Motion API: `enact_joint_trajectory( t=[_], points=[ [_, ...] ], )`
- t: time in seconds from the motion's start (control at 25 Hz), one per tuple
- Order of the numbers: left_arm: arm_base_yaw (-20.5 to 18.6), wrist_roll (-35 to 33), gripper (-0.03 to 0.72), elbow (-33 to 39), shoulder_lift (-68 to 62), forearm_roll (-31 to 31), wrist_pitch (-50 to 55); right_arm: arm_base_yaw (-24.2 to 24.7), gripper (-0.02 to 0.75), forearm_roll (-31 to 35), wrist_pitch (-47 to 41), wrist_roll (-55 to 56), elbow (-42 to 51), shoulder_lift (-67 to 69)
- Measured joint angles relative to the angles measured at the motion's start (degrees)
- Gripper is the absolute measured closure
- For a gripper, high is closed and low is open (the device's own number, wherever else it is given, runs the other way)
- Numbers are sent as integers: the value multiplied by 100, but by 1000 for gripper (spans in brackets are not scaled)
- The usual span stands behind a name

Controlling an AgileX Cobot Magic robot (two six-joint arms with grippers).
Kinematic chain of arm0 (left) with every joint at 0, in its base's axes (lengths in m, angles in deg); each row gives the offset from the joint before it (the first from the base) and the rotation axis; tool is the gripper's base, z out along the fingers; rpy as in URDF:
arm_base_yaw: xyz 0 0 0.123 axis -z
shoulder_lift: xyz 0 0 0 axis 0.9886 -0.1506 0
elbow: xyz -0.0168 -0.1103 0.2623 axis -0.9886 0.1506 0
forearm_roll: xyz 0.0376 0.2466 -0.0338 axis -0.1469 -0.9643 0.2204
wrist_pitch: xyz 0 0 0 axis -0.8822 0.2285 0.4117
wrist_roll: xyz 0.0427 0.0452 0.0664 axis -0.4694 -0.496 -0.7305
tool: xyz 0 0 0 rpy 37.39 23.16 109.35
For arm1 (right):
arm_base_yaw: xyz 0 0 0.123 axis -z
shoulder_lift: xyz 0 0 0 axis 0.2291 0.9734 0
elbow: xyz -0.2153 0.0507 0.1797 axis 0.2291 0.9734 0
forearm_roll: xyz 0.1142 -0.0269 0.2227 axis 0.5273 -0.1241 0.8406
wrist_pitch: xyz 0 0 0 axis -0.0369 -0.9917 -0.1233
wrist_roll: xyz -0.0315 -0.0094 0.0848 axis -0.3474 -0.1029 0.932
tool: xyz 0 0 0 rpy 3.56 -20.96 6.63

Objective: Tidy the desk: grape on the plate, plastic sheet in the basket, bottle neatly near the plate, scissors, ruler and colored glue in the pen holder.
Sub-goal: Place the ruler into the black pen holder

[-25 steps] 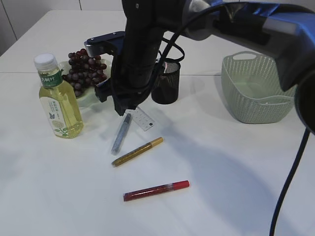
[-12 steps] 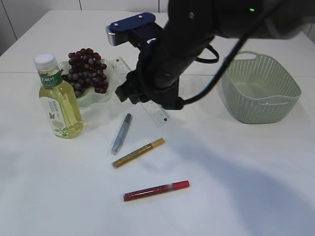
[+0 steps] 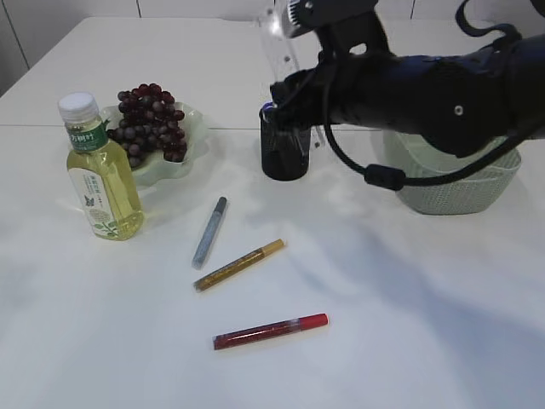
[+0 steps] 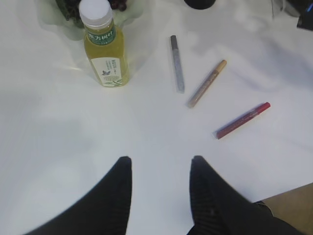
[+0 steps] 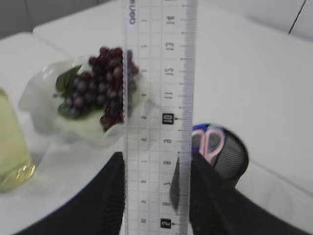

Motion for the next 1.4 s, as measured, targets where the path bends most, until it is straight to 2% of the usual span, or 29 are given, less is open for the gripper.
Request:
enact_joint_trajectory(
  t=[0.12,0.36,0.96,1.4],
  points=[
    [0,0,399,0,-30,7,0,188,421,15,845,0,-28,95],
    [0,0,399,0,-138,-1,0,276,421,27,1567,-110,-601,602],
    [43,0,399,0,-256,-424,0,643,421,378,1677,-292,-2581,2503],
    [22,0,399,0,-256,-451,-73,702,421,526,1691,-294,-3224,3252]
  ],
)
